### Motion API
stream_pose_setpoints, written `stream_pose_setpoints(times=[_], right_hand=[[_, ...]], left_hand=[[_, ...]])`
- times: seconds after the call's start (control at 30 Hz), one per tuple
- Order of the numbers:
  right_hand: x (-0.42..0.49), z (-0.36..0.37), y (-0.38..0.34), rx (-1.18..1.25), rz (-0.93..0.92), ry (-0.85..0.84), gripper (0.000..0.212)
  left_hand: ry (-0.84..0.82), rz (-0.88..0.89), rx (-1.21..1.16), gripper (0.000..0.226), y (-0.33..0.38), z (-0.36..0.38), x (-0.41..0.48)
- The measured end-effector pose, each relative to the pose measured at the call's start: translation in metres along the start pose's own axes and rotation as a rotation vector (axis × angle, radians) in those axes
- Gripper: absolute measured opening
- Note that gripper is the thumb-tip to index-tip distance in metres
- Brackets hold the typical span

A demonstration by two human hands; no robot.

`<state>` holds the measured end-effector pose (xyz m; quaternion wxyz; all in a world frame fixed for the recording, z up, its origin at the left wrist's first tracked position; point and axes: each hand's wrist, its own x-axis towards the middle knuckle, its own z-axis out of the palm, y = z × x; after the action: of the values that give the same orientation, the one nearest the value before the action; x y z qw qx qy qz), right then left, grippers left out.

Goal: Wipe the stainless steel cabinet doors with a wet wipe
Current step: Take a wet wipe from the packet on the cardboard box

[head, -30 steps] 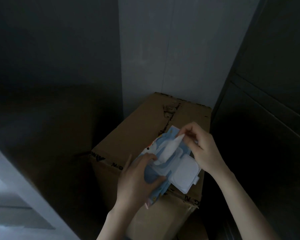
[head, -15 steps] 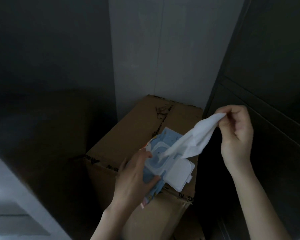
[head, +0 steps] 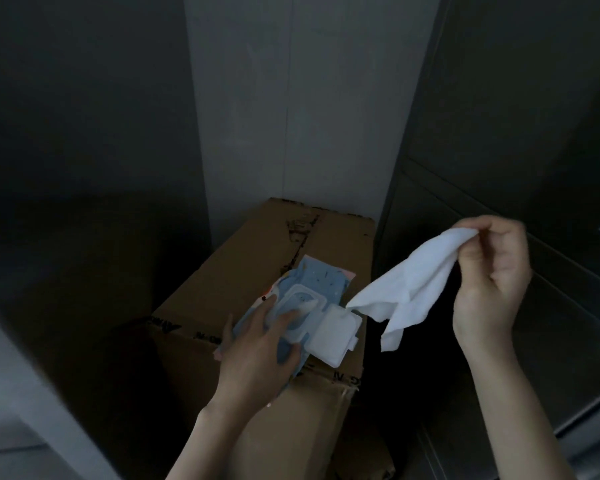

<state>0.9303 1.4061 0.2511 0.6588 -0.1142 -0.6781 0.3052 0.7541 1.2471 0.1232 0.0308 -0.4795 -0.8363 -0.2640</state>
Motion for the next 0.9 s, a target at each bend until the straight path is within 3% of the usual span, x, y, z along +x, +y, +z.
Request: stream_pose_setpoints(times=[0.13, 0.27, 0.37, 0.57, 0.7, 0.8, 0.9], right_hand=[[0.000, -0.019, -0.013, -0.018, -0.022, 0.023, 0.031], [-0.007, -0.024, -0.016, -0.206, 0.130, -0.297, 0.029], [-0.020, -0.022, -0.016, -0.239, 0.204, -0.423, 0.024], [-0.036, -0.019, -0.011, -0.216, 0.275, -0.478, 0.018], [-0.035, -0.016, -0.009, -0.213, 0.272, -0.479, 0.022], [-0.033, -0.014, -0.006, -0.210, 0.258, -0.479, 0.025], [-0.031, -0.012, -0.005, -0.192, 0.238, -0.491, 0.027]], left_hand=[[-0.046, -0.019, 0.027, 0.050, 0.002, -0.001, 0.000], [-0.167, -0.060, 0.135, 0.053, 0.005, -0.003, 0.008], [-0.175, -0.064, 0.190, 0.055, 0.012, -0.001, 0.008], [-0.151, -0.022, 0.224, 0.058, 0.013, 0.001, 0.008], [-0.075, 0.089, 0.088, 0.071, 0.010, 0.001, -0.004], [-0.043, 0.174, 0.125, 0.077, 0.022, 0.004, -0.008], [-0.020, 0.121, 0.154, 0.081, 0.036, 0.007, -0.003]])
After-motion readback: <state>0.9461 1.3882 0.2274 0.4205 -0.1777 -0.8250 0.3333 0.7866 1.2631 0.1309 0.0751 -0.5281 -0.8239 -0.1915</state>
